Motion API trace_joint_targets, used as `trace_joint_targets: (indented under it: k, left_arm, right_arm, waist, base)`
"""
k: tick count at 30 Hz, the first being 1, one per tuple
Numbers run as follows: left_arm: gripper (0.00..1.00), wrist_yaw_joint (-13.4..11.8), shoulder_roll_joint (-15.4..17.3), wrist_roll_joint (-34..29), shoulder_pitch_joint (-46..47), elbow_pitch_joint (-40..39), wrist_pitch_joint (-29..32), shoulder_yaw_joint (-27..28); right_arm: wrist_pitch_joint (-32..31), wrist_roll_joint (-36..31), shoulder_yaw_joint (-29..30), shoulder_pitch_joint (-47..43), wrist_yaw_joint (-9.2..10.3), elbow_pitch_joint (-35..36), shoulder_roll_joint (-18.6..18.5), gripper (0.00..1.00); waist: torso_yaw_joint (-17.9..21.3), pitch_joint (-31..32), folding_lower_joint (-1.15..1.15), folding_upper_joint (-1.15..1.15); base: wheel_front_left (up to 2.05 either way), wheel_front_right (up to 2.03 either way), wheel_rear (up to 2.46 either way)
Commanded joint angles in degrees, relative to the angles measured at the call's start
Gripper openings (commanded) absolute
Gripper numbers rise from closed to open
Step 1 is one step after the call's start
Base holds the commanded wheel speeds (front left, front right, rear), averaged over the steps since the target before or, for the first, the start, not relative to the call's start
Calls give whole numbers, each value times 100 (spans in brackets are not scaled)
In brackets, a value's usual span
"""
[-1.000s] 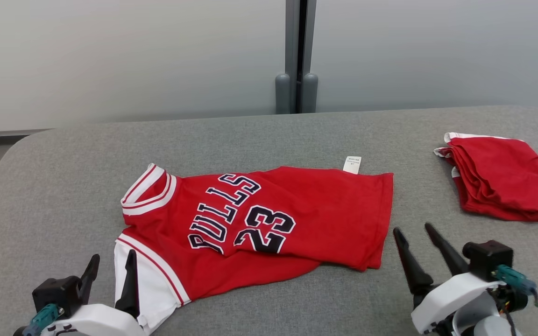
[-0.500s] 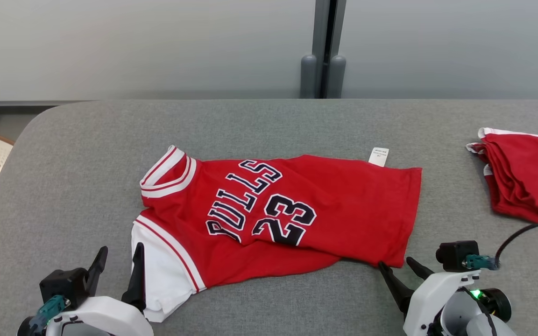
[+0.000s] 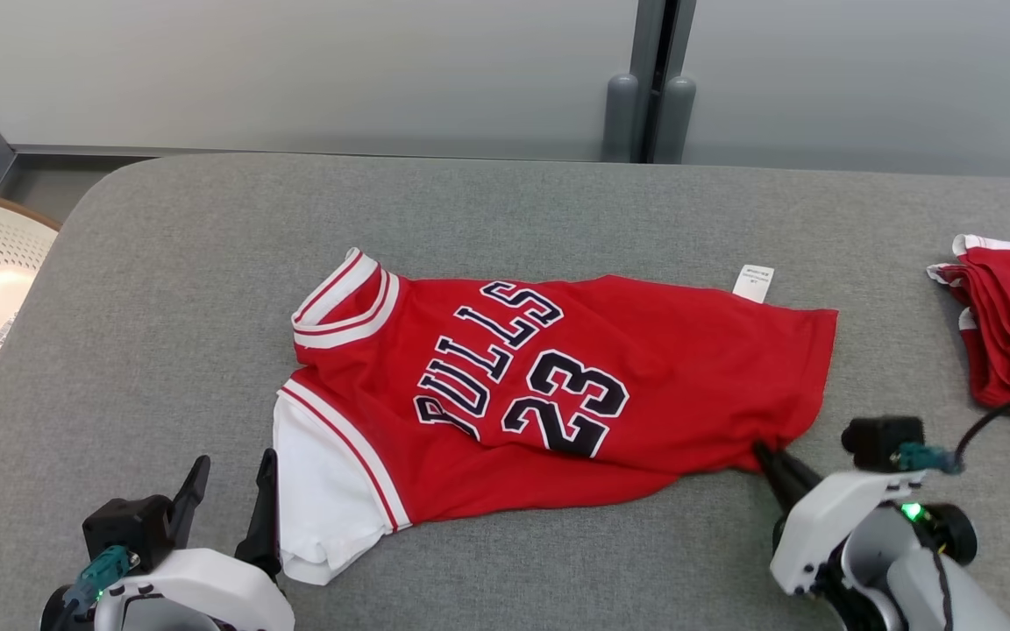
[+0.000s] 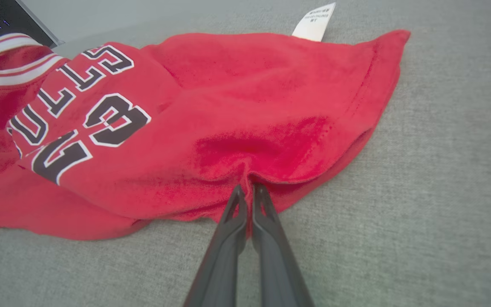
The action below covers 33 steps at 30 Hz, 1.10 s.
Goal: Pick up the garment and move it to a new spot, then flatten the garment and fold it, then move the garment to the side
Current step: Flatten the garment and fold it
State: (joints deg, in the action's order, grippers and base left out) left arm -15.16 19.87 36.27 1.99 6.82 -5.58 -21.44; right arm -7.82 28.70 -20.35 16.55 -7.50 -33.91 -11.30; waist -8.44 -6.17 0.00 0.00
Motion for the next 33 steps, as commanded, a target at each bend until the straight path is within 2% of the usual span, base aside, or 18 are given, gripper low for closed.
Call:
trace_joint_targets:
  k: [1, 6, 10, 13, 16, 17, 18, 19, 20, 27, 33]
  left_arm:
    - [100, 36, 9, 25, 103, 29, -38, -7]
    - [100, 61, -37, 22, 168, 35, -81, -46]
    - [100, 129, -148, -22, 367, 63, -105, -138]
    - [100, 201, -258, -32, 547, 152, -163, -228]
    - [100, 306, -411, -15, 763, 367, -258, -303]
    - [100, 339, -446, -15, 817, 421, -282, -318]
    - [100, 362, -475, -14, 860, 463, -313, -331]
    - [100, 362, -475, -14, 860, 463, -313, -331]
    - [100, 378, -501, -11, 900, 520, -333, -340]
    - [100, 454, -505, -22, 1039, 736, -538, -306]
    - [100, 462, -330, -100, 877, 617, -760, -165]
  right_arm:
    - [111, 74, 58, 132, 1, 117, -62, 0]
    - [102, 214, 127, 604, 2, 644, -335, 0]
    - [-301, 257, 93, 1302, 1, 817, -638, 0]
    - [-619, 342, 14, 1886, 2, 720, -875, 0]
    - [-941, 551, -93, 2562, 1, 251, -1011, 0]
    - [-983, 570, -126, 2728, 2, 106, -1039, 21]
    - [-993, 590, -170, 2875, 1, -36, -1046, 47]
    - [-993, 590, -170, 2875, 1, -36, -1046, 47]
    - [-951, 620, -212, 3001, 1, -191, -1022, 100]
    - [-14, 785, -485, 3275, 1, -884, -797, 100]
    - [1455, 1012, -587, 2709, 1, -571, -744, 100]
  waist:
    - [-36, 4, 0, 0]
    - [-158, -182, 0, 0]
    - [-382, -566, 0, 0]
    - [-611, -862, 0, 0]
    - [-857, -1126, 0, 0]
    - [-903, -1169, 0, 0]
    - [-938, -1197, 0, 0]
    - [-938, -1197, 0, 0]
    - [-957, -1212, 0, 0]
    - [-816, -986, 0, 0]
    - [-395, -422, 0, 0]
  base:
    - [0, 0, 0]
    - [0, 0, 0]
    - [0, 0, 0]
    - [0, 0, 0]
    - [0, 0, 0]
    - [0, 0, 0]
    - [0, 0, 0]
    - [0, 0, 0]
    - [0, 0, 0]
    - [0, 0, 0]
    - [0, 0, 0]
